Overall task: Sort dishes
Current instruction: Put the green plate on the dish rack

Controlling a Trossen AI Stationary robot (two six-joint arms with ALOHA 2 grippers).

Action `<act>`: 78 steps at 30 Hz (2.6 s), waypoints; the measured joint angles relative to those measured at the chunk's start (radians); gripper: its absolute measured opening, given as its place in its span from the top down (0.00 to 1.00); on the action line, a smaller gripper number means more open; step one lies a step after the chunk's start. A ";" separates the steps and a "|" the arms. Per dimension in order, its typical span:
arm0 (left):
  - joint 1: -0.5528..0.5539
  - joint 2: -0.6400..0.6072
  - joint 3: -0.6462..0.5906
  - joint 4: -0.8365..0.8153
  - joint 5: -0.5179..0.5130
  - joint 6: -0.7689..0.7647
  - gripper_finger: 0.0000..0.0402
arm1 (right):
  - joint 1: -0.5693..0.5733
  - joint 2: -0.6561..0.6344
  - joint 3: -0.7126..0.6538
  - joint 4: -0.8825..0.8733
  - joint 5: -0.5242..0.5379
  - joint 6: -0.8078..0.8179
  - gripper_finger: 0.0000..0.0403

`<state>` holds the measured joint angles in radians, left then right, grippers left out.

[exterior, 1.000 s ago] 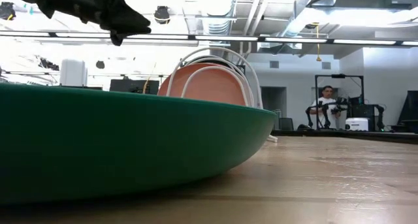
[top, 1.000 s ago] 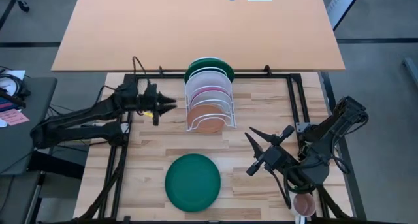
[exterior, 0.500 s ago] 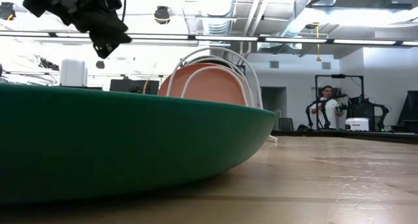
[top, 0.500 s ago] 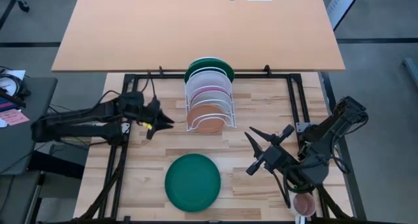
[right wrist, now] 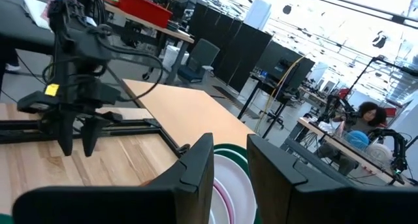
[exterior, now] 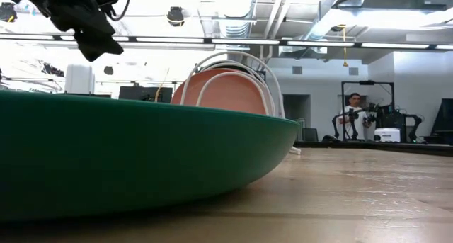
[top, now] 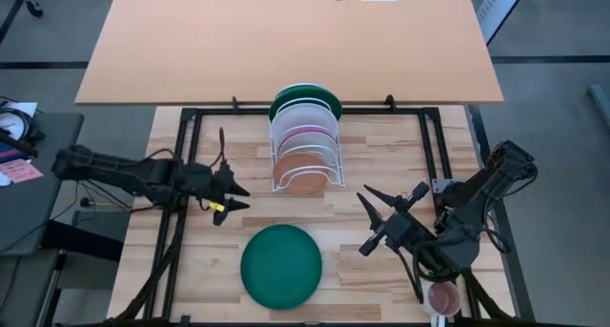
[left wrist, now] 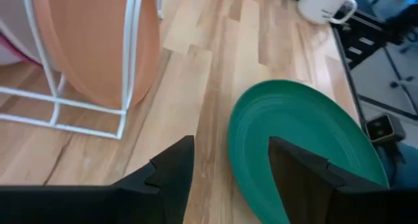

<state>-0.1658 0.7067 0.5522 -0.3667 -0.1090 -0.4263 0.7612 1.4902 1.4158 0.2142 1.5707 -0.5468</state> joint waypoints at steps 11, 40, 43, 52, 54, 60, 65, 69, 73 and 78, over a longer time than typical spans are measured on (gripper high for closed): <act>-0.277 0.146 -0.001 -0.008 -0.221 -0.161 0.49 | -0.002 0.000 0.000 -0.023 0.000 0.028 0.76; -0.387 0.567 -0.001 0.120 -0.311 -0.480 0.49 | -0.005 0.000 0.000 -0.031 0.000 0.061 0.76; -0.388 0.585 -0.001 0.178 -0.310 -0.479 0.49 | -0.005 0.000 0.000 -0.030 0.000 0.061 0.76; -0.371 0.671 0.000 0.260 -0.310 -0.465 0.49 | -0.005 0.000 0.000 -0.031 0.000 0.061 0.76; -0.368 0.700 0.000 0.262 -0.310 -0.477 0.49 | -0.005 0.000 0.000 -0.031 0.000 0.061 0.76; -0.367 0.758 0.000 0.303 -0.292 -0.462 0.49 | -0.005 0.000 0.000 -0.034 0.000 0.068 0.76; -0.366 0.762 0.000 0.340 -0.293 -0.408 0.57 | -0.006 0.000 0.000 -0.039 0.000 0.069 0.76; -0.366 0.762 0.000 0.343 -0.296 -0.346 0.71 | -0.006 0.000 0.000 -0.043 0.000 0.069 0.76; -0.361 0.761 0.000 0.350 -0.303 -0.267 0.90 | -0.006 0.000 0.000 -0.046 0.000 0.069 0.76; -0.333 0.756 0.003 0.352 -0.311 -0.231 0.97 | -0.006 0.000 0.000 -0.050 0.000 0.069 0.76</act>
<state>-0.4989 1.4624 0.5549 -0.0151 -0.4204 -0.6569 0.7547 1.4902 1.4162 0.1642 1.5707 -0.4782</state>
